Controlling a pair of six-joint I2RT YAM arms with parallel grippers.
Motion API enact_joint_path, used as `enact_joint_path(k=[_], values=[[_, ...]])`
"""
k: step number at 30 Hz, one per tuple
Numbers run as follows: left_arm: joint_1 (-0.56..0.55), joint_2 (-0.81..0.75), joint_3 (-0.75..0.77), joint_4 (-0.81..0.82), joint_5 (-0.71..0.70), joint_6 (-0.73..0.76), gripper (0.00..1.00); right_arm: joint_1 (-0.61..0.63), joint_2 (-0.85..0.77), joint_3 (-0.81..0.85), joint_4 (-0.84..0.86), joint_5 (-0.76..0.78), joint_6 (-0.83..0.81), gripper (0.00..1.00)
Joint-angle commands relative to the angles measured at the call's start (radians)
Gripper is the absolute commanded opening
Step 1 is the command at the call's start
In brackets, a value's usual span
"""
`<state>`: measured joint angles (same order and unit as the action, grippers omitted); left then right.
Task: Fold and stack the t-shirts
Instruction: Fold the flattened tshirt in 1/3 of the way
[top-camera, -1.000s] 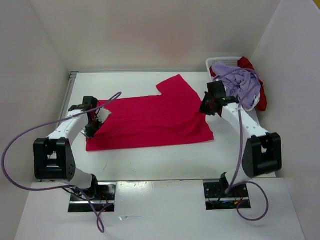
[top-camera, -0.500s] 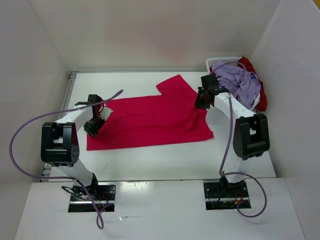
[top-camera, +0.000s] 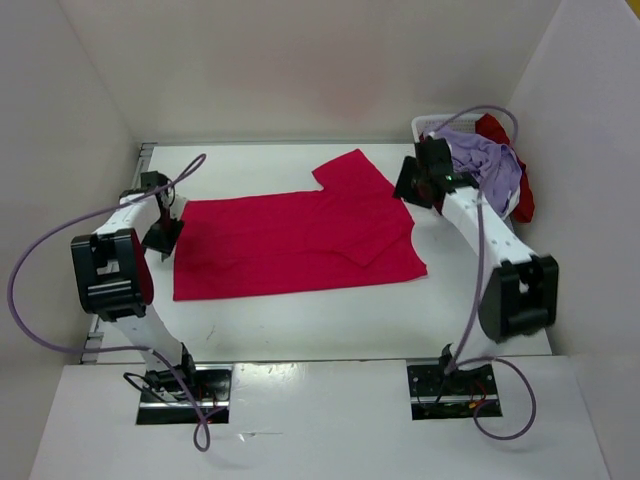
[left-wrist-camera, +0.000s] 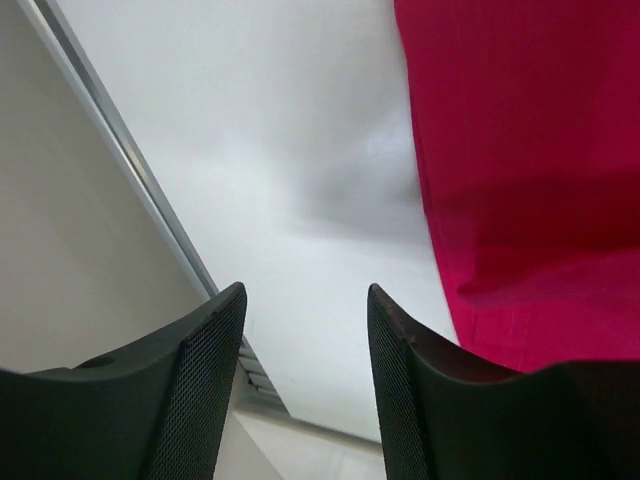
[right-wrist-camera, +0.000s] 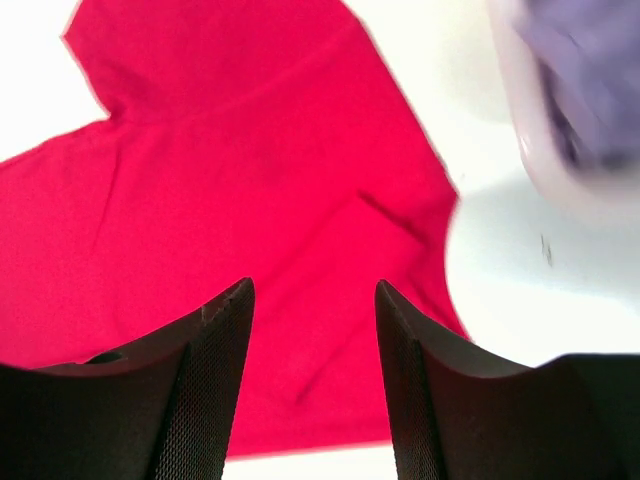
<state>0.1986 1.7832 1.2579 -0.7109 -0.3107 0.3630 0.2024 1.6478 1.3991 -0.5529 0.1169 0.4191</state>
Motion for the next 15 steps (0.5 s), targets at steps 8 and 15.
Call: enact_joint_path(k=[8, 15], values=[[-0.034, -0.177, -0.175, -0.16, 0.183, 0.013, 0.65, -0.069, -0.24, -0.497, -0.013, -0.098, 0.291, 0.65], [-0.034, -0.047, -0.224, -0.102, 0.219, -0.007, 0.69, -0.08, -0.146, -0.542, 0.06, -0.029, 0.348, 0.66]])
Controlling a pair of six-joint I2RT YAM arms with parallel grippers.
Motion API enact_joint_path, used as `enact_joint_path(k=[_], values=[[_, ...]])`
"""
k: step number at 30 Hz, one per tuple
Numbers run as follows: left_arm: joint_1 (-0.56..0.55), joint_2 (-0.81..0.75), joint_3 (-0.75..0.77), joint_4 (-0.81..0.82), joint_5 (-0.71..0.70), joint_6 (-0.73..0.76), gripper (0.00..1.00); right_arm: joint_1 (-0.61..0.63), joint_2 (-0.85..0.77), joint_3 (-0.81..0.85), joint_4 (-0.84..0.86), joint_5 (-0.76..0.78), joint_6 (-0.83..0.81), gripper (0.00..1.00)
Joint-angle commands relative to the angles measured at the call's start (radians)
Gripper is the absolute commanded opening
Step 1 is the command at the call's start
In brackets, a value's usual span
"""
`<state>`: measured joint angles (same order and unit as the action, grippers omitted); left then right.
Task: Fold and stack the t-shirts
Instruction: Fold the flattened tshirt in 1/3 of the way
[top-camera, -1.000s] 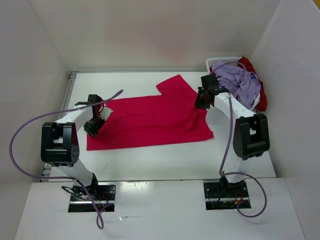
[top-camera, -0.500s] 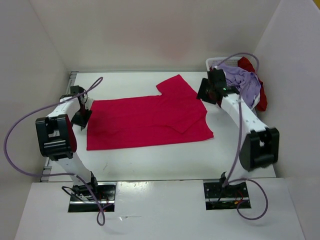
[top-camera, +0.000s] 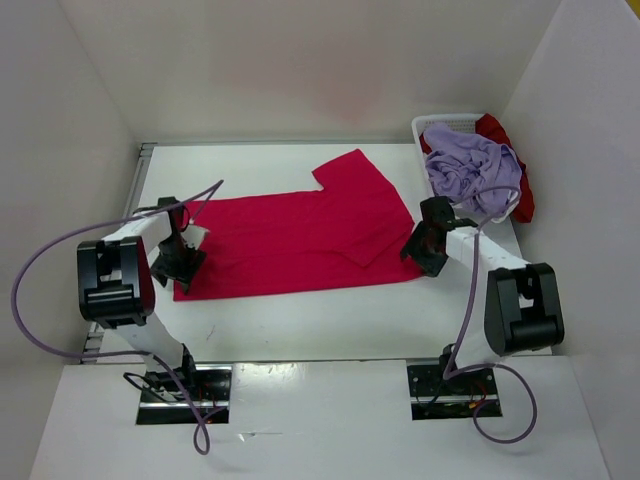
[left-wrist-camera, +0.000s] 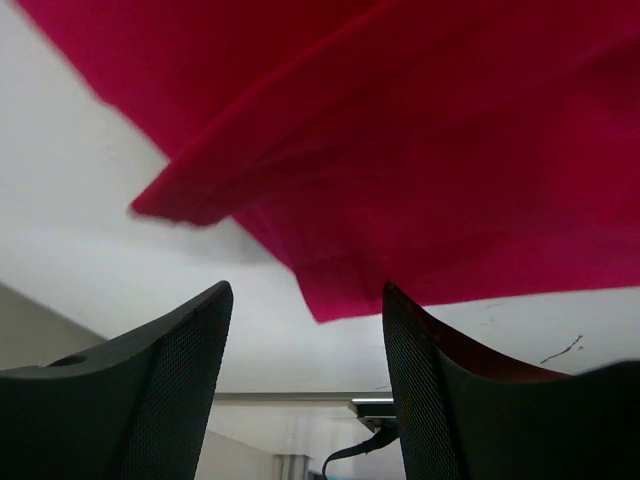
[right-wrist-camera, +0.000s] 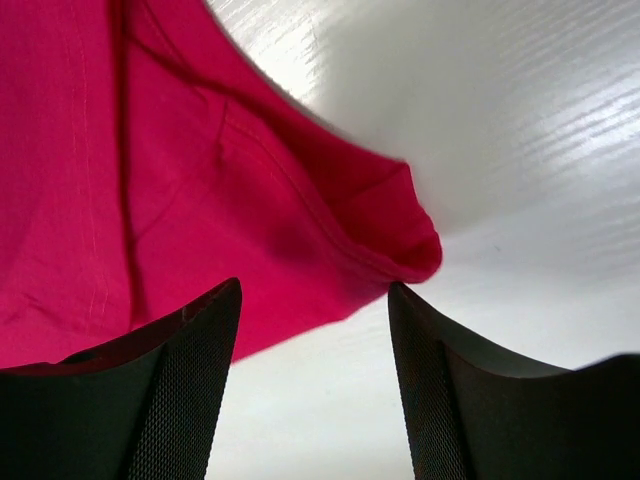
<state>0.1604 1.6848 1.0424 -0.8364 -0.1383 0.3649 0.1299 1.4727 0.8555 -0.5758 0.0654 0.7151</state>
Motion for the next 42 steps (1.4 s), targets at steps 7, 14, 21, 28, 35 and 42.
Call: enact_joint_path(k=[7, 14, 21, 28, 35, 42], values=[[-0.005, 0.131, -0.021, 0.071, 0.026, -0.02, 0.56, -0.065, 0.094, -0.053, 0.093, 0.011, 0.066, 0.66], [-0.015, 0.164, -0.048, 0.089, 0.062, -0.038, 0.06, -0.087, -0.014, -0.085, 0.013, 0.049, 0.13, 0.69], [-0.015, 0.083, -0.079, 0.08, 0.02, -0.027, 0.0, -0.035, -0.147, -0.075, -0.11, 0.111, 0.243, 0.8], [-0.015, 0.058, -0.07, 0.057, -0.035, -0.003, 0.0, -0.015, -0.028, -0.131, -0.017, 0.077, 0.255, 0.78], [-0.015, 0.061, -0.105, 0.057, -0.055, 0.018, 0.0, -0.015, 0.037, -0.133, 0.007, 0.05, 0.238, 0.09], [-0.015, -0.054, -0.154, -0.038, -0.158, 0.078, 0.0, 0.082, -0.132, -0.142, -0.163, 0.007, 0.329, 0.0]])
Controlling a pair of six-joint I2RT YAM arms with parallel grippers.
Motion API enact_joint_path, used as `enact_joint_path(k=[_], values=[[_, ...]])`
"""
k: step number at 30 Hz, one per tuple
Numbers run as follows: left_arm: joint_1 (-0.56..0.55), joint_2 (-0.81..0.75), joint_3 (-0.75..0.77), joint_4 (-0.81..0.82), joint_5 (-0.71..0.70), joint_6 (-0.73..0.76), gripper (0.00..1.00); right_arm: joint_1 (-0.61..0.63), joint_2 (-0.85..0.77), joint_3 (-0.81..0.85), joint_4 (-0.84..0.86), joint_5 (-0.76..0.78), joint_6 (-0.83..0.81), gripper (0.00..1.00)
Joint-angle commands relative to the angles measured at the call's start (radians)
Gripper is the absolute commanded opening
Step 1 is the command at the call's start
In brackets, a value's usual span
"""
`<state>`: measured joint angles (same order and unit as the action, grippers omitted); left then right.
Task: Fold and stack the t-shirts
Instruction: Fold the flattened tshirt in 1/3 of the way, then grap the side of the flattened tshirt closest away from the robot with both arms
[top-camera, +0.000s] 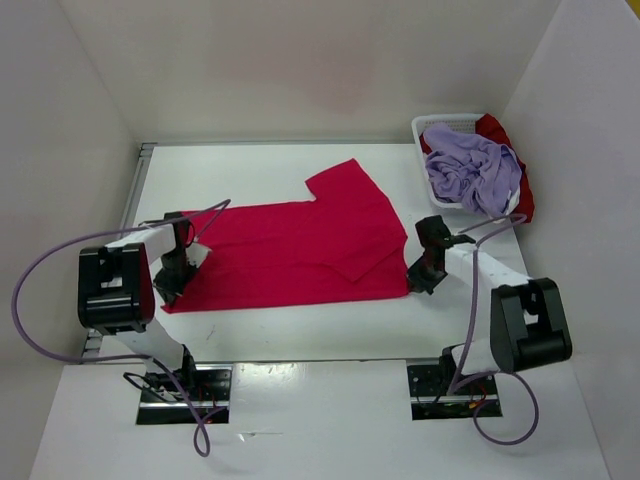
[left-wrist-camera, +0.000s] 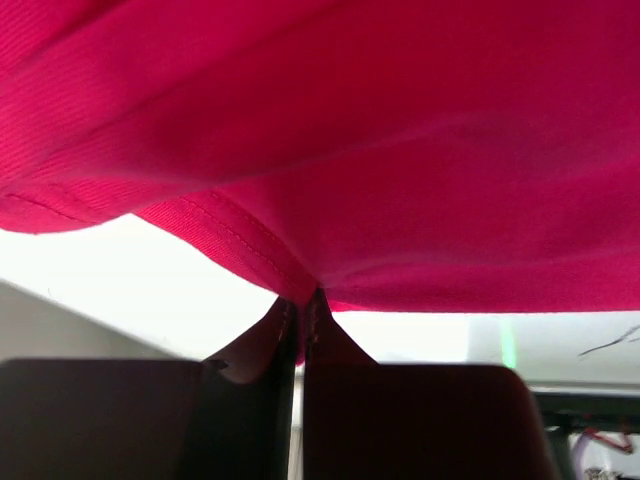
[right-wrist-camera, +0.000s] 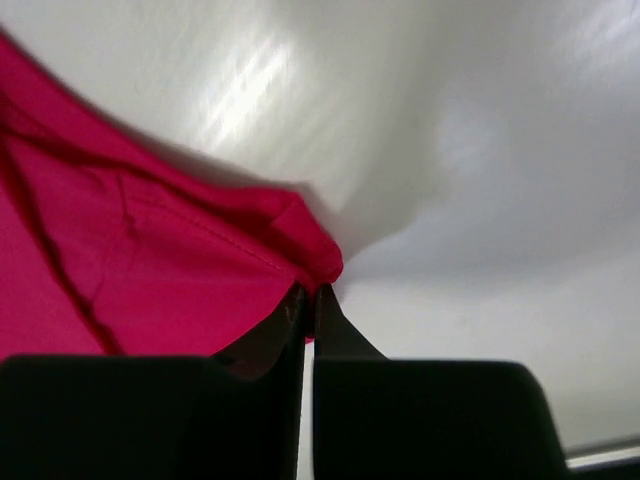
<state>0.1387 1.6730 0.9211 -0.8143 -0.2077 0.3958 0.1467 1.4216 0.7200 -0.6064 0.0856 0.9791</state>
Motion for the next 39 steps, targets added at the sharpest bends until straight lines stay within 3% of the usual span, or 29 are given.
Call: enact_joint_path(k=[1, 7, 10, 11, 12, 15, 16, 18, 20, 24, 26, 27, 30, 35, 36, 39], values=[[0.007, -0.058, -0.042, -0.087, -0.113, 0.06, 0.0, 0.089, -0.102, 0.002, -0.168, 0.003, 0.085, 0.0], [0.007, -0.147, -0.042, -0.201, -0.199, 0.1, 0.0, 0.324, -0.3, 0.07, -0.425, 0.023, 0.315, 0.0], [0.007, -0.17, -0.073, -0.224, -0.208, 0.11, 0.0, 0.347, -0.342, 0.067, -0.518, 0.013, 0.339, 0.02], [0.007, -0.17, -0.083, -0.224, -0.208, 0.11, 0.03, 0.356, -0.357, 0.067, -0.518, -0.001, 0.352, 0.08], [0.007, -0.179, -0.105, -0.224, -0.208, 0.11, 0.15, 0.381, -0.38, 0.067, -0.536, -0.001, 0.377, 0.33], [0.044, -0.179, -0.096, -0.267, -0.222, 0.11, 0.4, 0.405, -0.392, 0.09, -0.572, -0.024, 0.421, 0.79], [0.055, -0.179, -0.096, -0.284, -0.222, 0.11, 0.52, 0.406, -0.403, 0.105, -0.604, -0.024, 0.421, 0.81], [0.093, -0.216, -0.065, -0.337, -0.274, 0.133, 0.59, 0.406, -0.403, 0.247, -0.647, 0.009, 0.435, 0.84], [0.142, -0.246, 0.023, -0.359, -0.335, 0.178, 0.65, 0.406, -0.359, 0.367, -0.629, 0.116, 0.295, 0.86], [0.168, -0.158, 0.292, -0.301, -0.294, 0.177, 0.71, 0.406, -0.022, 0.721, -0.489, 0.212, -0.001, 0.86], [0.156, -0.002, 0.489, -0.269, -0.181, 0.123, 0.71, 0.39, 0.201, 0.986, -0.419, 0.223, -0.237, 0.87], [0.156, -0.001, 0.49, -0.257, -0.18, 0.108, 0.71, 0.39, 0.271, 0.987, -0.4, 0.223, -0.238, 0.87], [0.145, 0.137, 0.585, -0.212, -0.056, 0.066, 0.7, 0.346, 0.519, 1.232, -0.333, 0.213, -0.402, 0.87], [0.145, 0.254, 0.656, -0.074, 0.028, -0.035, 0.69, 0.266, 0.886, 1.721, -0.384, 0.203, -0.555, 0.87], [0.145, 0.263, 0.67, -0.056, 0.04, -0.047, 0.69, 0.266, 1.015, 1.806, -0.412, 0.203, -0.569, 0.87], [0.166, 0.304, 0.714, -0.014, 0.103, -0.11, 0.69, 0.211, 1.169, 1.964, -0.395, 0.164, -0.569, 0.87]])
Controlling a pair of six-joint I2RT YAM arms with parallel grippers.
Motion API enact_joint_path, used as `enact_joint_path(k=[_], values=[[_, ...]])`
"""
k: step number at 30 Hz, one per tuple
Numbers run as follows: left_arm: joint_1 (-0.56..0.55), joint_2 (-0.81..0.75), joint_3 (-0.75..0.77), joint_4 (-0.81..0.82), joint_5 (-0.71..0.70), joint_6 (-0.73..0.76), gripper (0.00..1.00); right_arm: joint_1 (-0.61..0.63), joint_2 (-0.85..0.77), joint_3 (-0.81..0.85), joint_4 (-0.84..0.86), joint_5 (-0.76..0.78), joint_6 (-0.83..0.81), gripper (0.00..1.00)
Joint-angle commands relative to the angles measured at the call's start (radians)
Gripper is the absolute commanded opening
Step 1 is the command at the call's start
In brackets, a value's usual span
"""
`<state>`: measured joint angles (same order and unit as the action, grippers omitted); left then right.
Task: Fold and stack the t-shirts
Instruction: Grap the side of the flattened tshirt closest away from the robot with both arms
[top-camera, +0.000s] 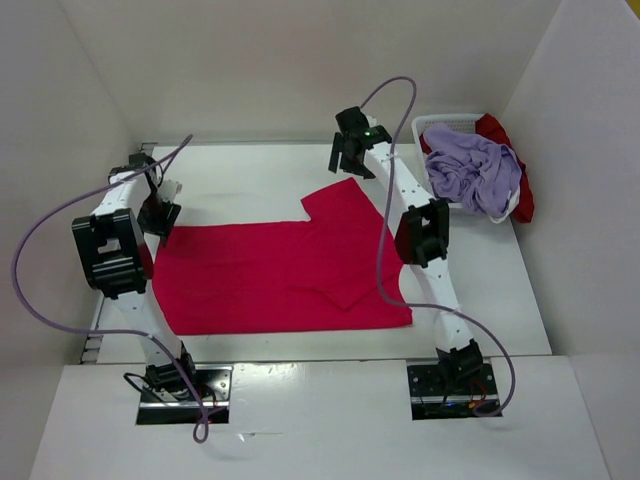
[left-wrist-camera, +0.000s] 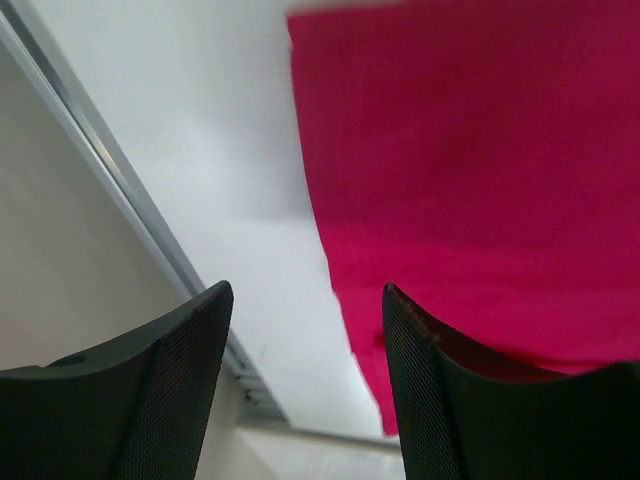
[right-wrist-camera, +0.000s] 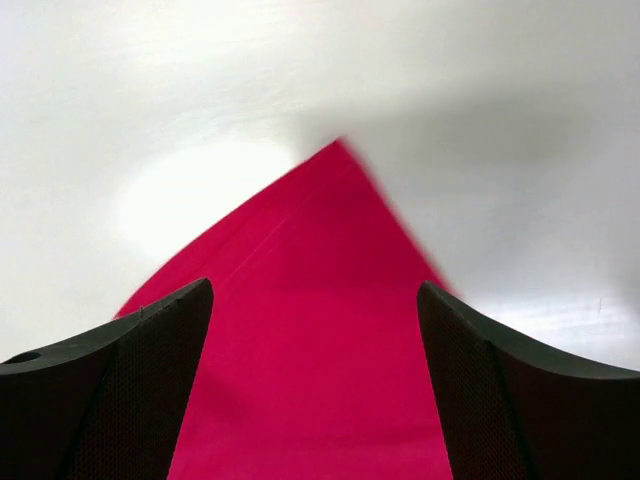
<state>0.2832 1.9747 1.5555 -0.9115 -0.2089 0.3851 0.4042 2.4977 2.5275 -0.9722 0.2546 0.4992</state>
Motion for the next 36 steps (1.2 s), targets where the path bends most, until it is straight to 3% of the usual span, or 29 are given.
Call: enact_joint_path(k=[1, 7, 13, 16, 19, 20, 21, 23, 24, 36], values=[[0.022, 0.003, 0.08, 0.097, 0.117, -0.118, 0.69, -0.056, 0.125, 0.183, -0.029, 0.005, -0.09, 0.87], [0.05, 0.032, 0.04, 0.22, 0.169, -0.166, 0.69, -0.081, 0.317, 0.26, 0.033, -0.049, -0.122, 0.87], [0.059, 0.081, 0.051, 0.229, 0.149, -0.184, 0.71, -0.042, 0.372, 0.281, 0.07, -0.113, -0.131, 0.87], [0.068, 0.092, 0.06, 0.238, 0.149, -0.193, 0.71, -0.031, 0.392, 0.29, 0.093, -0.15, -0.131, 0.82], [0.068, 0.116, 0.069, 0.238, 0.14, -0.193, 0.72, -0.022, 0.402, 0.312, 0.104, -0.178, -0.12, 0.64], [0.077, 0.116, 0.069, 0.238, 0.14, -0.193, 0.72, -0.022, 0.412, 0.312, 0.104, -0.187, -0.12, 0.64], [0.077, 0.116, 0.069, 0.247, 0.129, -0.193, 0.72, -0.022, 0.412, 0.312, 0.104, -0.187, -0.111, 0.46], [0.077, 0.125, 0.069, 0.247, 0.129, -0.193, 0.72, -0.022, 0.412, 0.312, 0.104, -0.187, -0.111, 0.23], [0.077, 0.125, 0.08, 0.247, 0.129, -0.193, 0.72, -0.022, 0.412, 0.312, 0.095, -0.187, -0.111, 0.01], [0.086, 0.167, 0.172, 0.227, 0.388, -0.193, 0.73, -0.004, 0.213, 0.183, 0.017, -0.198, -0.163, 0.0]])
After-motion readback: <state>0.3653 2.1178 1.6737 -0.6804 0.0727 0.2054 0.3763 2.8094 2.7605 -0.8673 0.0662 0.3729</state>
